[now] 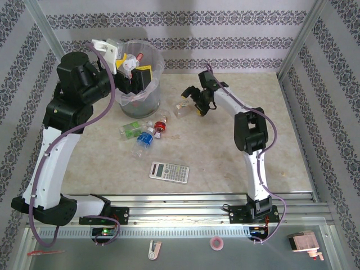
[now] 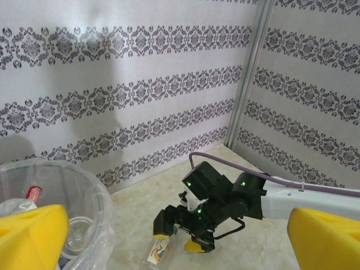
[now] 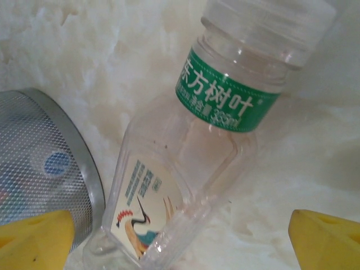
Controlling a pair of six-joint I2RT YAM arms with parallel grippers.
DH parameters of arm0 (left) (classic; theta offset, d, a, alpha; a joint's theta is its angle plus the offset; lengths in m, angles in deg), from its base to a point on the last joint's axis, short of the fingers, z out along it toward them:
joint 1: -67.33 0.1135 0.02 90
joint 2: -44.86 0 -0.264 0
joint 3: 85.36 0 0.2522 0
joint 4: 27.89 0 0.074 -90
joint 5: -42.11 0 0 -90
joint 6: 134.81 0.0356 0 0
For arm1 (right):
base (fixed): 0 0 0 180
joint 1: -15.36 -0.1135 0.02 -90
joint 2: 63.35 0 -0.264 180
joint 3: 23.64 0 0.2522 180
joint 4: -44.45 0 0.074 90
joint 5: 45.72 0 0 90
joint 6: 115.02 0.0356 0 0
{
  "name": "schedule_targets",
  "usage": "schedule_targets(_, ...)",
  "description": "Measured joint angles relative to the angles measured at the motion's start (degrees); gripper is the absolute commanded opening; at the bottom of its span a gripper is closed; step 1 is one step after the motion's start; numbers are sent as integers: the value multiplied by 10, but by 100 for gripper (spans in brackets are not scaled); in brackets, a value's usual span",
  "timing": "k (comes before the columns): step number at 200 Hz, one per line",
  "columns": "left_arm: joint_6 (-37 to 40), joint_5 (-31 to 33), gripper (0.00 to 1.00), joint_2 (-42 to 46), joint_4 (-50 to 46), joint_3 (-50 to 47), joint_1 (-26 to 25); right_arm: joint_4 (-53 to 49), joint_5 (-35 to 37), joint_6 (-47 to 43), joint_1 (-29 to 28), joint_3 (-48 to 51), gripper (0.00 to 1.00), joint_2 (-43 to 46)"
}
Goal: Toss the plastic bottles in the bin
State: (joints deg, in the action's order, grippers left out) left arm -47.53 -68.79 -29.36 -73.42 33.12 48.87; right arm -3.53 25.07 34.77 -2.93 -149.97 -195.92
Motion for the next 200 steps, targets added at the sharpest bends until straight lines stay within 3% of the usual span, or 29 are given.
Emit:
schedule_targets(59,0,6,100,11,0,-11,-3,-108,28,-17,-11,-172,94,-102)
schedule_targets(123,0,13,100,15,0,-31,-13,-186,38,-66,-15,-203,86,-134)
schedule_targets(167,0,18,100,11,0,-33,-38,-164,48,-106,-15,-146,60,-108)
schedule_targets(200,2,19,100,4,7,-55,-64,-151,63,-122,-15,-67,47,-59)
